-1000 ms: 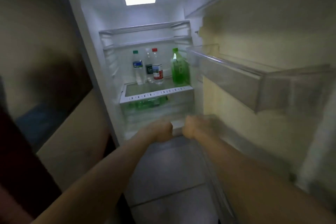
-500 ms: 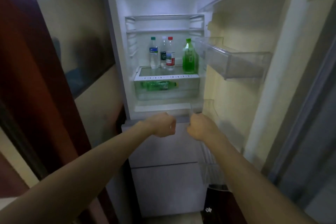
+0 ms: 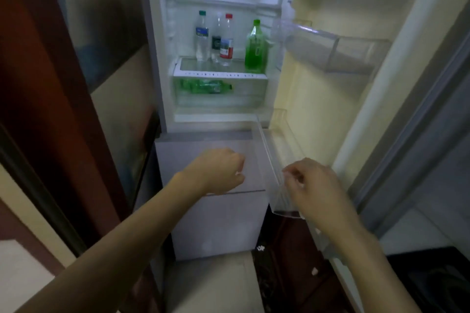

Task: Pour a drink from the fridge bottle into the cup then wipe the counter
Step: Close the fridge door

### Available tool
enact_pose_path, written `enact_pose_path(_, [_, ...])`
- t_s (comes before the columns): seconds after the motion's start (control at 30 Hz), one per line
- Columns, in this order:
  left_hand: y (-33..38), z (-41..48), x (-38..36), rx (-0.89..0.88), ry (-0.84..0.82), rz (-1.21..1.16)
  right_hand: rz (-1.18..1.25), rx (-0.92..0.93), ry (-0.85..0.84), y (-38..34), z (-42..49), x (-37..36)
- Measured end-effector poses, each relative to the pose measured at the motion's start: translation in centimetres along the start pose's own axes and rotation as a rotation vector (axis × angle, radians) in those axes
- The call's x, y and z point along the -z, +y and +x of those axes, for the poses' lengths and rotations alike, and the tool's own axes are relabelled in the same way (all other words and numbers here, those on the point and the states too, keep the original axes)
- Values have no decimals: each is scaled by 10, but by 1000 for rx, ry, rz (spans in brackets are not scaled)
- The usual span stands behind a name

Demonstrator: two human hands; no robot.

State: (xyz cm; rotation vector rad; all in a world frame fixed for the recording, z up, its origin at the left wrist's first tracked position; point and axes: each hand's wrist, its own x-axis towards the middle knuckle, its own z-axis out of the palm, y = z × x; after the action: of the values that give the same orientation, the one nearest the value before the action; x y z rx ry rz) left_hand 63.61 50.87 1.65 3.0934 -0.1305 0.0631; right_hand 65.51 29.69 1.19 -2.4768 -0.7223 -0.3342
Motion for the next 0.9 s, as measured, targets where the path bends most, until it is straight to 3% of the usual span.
enact_pose_path(0.2, [8, -31, -23, -33, -42, -105, 137, -317, 450, 28, -87, 30])
enact_pose_path(0.33, [15, -41, -27, -61, -65, -149, 140, -437, 610, 54, -106, 41])
enact_pose_path(0.57, [23, -52, -26, -18, -96, -127, 356, -432, 456, 76, -93, 36])
enact_pose_path(0.73, [39, -48, -25, 54, -102, -101, 372, -368, 490, 87, -92, 30])
enact_pose_path(0.9, [59, -47, -26, 148, -108, -125, 432, -157, 421, 88, -87, 24])
